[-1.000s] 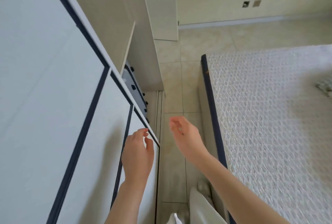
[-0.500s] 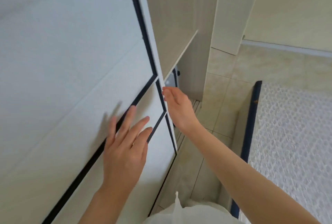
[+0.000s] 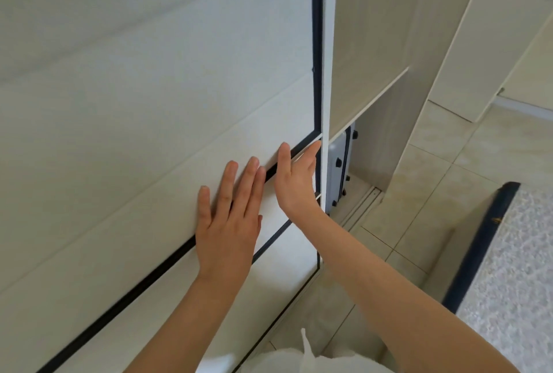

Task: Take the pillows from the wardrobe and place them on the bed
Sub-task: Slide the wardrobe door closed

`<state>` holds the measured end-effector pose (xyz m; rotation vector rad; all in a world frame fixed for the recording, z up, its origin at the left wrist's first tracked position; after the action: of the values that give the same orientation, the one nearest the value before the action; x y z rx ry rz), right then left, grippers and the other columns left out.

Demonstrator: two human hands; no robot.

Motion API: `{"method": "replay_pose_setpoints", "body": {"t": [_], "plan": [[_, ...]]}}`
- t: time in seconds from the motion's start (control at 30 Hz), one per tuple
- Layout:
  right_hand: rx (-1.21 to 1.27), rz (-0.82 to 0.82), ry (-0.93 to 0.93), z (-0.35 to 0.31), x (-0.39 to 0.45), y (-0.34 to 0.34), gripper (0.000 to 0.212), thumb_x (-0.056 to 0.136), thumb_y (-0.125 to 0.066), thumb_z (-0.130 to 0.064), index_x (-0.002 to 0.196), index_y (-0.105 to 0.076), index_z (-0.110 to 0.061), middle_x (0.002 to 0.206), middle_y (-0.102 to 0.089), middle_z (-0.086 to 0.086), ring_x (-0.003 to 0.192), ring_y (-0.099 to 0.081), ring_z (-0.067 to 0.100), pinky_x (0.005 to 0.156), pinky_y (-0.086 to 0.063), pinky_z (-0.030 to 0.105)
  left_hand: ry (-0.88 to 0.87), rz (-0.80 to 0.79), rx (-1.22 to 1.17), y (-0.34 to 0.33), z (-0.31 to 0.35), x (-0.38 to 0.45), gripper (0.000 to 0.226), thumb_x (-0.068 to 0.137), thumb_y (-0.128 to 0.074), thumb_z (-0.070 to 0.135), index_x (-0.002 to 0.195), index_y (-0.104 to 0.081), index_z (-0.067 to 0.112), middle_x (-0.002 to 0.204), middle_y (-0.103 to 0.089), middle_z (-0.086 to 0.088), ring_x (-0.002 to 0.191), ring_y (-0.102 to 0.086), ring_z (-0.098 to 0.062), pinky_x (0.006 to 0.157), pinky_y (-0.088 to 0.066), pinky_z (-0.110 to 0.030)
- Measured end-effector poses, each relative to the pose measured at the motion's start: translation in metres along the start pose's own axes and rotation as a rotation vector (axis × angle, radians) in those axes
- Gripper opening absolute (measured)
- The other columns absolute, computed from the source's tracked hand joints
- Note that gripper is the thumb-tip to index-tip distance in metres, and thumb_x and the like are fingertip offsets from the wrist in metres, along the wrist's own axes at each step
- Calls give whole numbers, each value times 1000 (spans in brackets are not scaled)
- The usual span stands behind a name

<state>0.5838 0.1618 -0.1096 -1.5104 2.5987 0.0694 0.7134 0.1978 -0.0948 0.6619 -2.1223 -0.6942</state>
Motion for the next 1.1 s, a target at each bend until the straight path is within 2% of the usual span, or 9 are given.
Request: {"method": "replay_pose_setpoints", "body": {"t": [0.1, 0.23, 0.4, 0.5, 0.63, 0.77, 0.83, 0.93, 1.1], "plan": [[-11, 5, 3, 0, 6, 3, 83, 97, -30, -56, 150, 25, -23, 161, 22, 4, 148, 17, 19, 105, 5, 28, -1, 9, -15, -3, 6, 6, 90, 91, -63, 35, 159, -8, 19, 168, -6, 1, 152, 11, -29, 119, 11, -54], [-7, 19, -11, -2, 21, 15, 82, 96, -28, -59, 150, 25, -26, 161, 23, 4, 147, 20, 20, 117, 6, 42, 10, 14, -31, -5, 20, 23, 91, 88, -65, 25, 159, -8, 18, 168, -6, 1, 153, 9, -28, 119, 11, -54], [2, 39, -16, -8, 50, 38, 81, 96, -27, -60, 149, 24, -28, 161, 23, 8, 148, 19, 21, 119, 2, 52, -45, 14, -38, -1, 46, 53, 77, 91, -43, 12, 159, -8, 15, 168, -4, -2, 153, 7, -28, 118, 14, -54], [17, 57, -9, -14, 69, 58, 80, 96, -29, -59, 152, 18, -26, 162, 19, 8, 148, 17, 22, 119, 4, 46, -127, -22, -67, 7, 58, 72, 72, 89, -33, 7, 158, -14, 13, 167, -6, -4, 153, 2, -30, 119, 11, -53], [-36, 70, 51, -10, 80, 79, 74, 98, -30, -55, 155, 3, -21, 163, 11, 6, 149, 11, 18, 107, -1, 27, -216, -88, -66, 16, 65, 84, 76, 90, -51, 15, 157, -18, 11, 167, -7, -7, 153, 2, -29, 119, 8, -56], [-119, 0, 182, -4, 81, 76, 40, 102, -20, -45, 140, -19, -33, 163, 14, 6, 148, 19, 23, 113, 3, 34, -190, -115, -9, 12, 62, 89, 82, 92, -54, 24, 159, -7, 13, 168, 3, -4, 153, 6, -26, 117, 13, -55], [-90, 8, 145, -2, 88, 79, 47, 102, -22, -47, 146, -12, -36, 162, 17, 4, 148, 20, 20, 116, 2, 38, -214, -93, 20, 7, 64, 94, 83, 94, -51, 24, 159, 0, 15, 167, 7, -2, 153, 6, -25, 118, 16, -52], [-50, 47, 75, 0, 105, 88, 72, 99, -27, -53, 153, 14, -27, 162, 20, 3, 148, 19, 16, 119, 2, 38, -221, -70, 34, 3, 76, 108, 85, 93, -52, 26, 159, 1, 15, 167, 6, -3, 153, 6, -25, 119, 15, -52], [-82, 81, 134, -5, 135, 108, 63, 102, -21, -44, 152, 8, -19, 162, 19, 5, 147, 23, 20, 120, 3, 46, -242, -10, 27, -1, 103, 137, 81, 95, -48, 26, 159, 0, 13, 168, 5, -5, 153, 5, -27, 119, 14, -53]]}}
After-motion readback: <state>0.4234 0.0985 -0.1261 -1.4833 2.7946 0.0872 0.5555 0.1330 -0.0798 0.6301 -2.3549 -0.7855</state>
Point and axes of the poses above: each hand's wrist, its own x-axis towards the middle knuckle, its own y-axis out of the back of the hand, z = x × y, the point moved 4 cm from there along x, towards the middle knuckle
